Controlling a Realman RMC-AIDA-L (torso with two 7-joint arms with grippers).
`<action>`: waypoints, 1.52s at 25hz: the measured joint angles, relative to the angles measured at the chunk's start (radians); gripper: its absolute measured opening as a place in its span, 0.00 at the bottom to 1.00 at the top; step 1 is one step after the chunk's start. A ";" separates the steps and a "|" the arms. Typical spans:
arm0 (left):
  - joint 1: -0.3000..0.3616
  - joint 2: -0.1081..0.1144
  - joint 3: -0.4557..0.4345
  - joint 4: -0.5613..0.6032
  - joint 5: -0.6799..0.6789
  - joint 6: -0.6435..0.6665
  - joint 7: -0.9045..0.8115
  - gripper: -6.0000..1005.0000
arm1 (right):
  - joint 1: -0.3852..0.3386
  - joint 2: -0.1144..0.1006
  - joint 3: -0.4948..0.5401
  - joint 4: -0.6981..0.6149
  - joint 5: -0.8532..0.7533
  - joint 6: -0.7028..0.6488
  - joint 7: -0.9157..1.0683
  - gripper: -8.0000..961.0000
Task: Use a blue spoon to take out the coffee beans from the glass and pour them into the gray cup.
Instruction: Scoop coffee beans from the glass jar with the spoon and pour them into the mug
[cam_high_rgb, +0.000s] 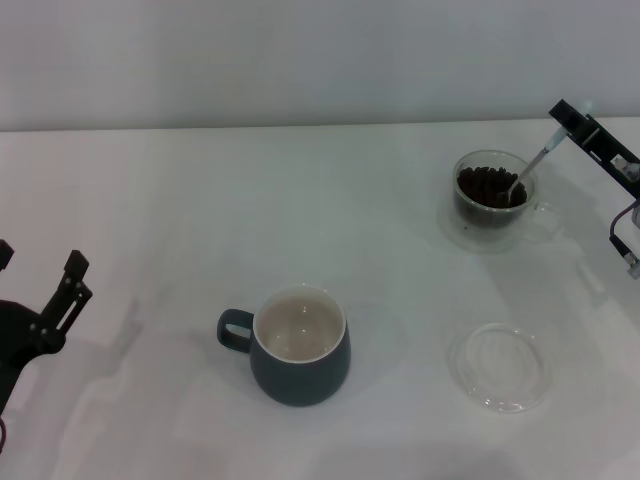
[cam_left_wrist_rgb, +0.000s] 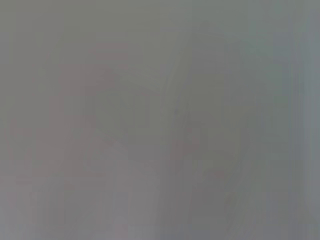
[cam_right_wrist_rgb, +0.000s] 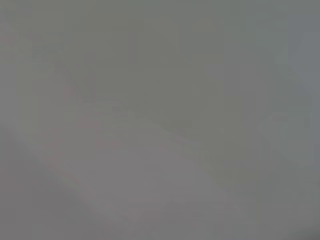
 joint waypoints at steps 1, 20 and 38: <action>0.000 0.000 0.000 -0.002 -0.001 0.000 0.000 0.86 | 0.000 0.000 -0.001 0.000 0.000 0.002 0.008 0.16; 0.000 0.000 0.003 -0.011 -0.005 0.000 0.005 0.86 | -0.006 0.001 0.009 0.001 0.008 0.031 0.169 0.17; -0.011 0.002 0.000 -0.037 -0.012 -0.004 0.007 0.86 | -0.004 0.001 0.006 0.024 0.119 0.042 0.263 0.19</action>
